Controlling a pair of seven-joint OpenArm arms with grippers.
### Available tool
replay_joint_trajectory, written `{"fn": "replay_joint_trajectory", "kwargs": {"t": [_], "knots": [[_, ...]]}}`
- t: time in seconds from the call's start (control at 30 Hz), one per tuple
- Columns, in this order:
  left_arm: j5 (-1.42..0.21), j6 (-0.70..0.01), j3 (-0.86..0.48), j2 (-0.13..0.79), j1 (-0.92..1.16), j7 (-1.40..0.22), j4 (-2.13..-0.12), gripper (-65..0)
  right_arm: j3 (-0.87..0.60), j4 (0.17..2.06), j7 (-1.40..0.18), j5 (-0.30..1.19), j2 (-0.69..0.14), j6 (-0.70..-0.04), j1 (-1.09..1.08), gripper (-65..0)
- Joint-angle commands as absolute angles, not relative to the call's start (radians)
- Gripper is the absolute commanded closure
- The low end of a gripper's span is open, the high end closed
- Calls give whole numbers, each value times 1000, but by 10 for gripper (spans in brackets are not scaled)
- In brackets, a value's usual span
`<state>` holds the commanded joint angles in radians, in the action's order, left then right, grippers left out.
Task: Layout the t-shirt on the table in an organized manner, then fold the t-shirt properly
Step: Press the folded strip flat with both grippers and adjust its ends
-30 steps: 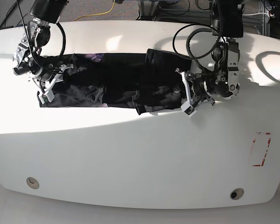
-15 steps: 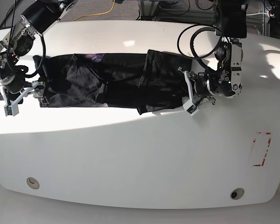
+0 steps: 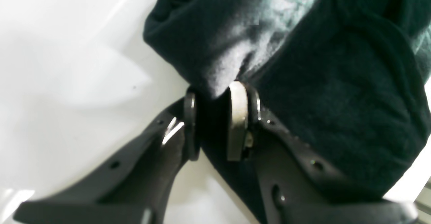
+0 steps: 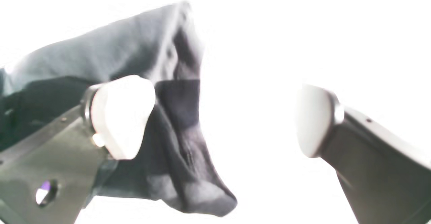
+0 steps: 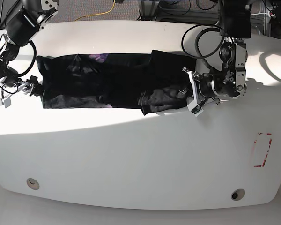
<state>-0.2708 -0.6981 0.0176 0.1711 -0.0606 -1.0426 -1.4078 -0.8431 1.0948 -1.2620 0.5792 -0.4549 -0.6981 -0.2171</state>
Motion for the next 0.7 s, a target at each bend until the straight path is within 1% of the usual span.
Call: {"fn": "replay_joint_trajectory", "kwargs": {"t": [0.1, 0.47, 0.7], "knots": [[-271, -698, 19, 171, -62, -1043, -1409, -107, -842, 1075, -1262, 579, -446, -698, -216, -650], [-269, -698, 19, 171, -62, -1043, -1406, -107, -842, 1079, -1357, 579, -320, -698, -213, -650], [-268, -698, 19, 171, -62, -1043, -1406, -107, -843, 1081, -1394, 579, -266, -698, -208, -650]]}}
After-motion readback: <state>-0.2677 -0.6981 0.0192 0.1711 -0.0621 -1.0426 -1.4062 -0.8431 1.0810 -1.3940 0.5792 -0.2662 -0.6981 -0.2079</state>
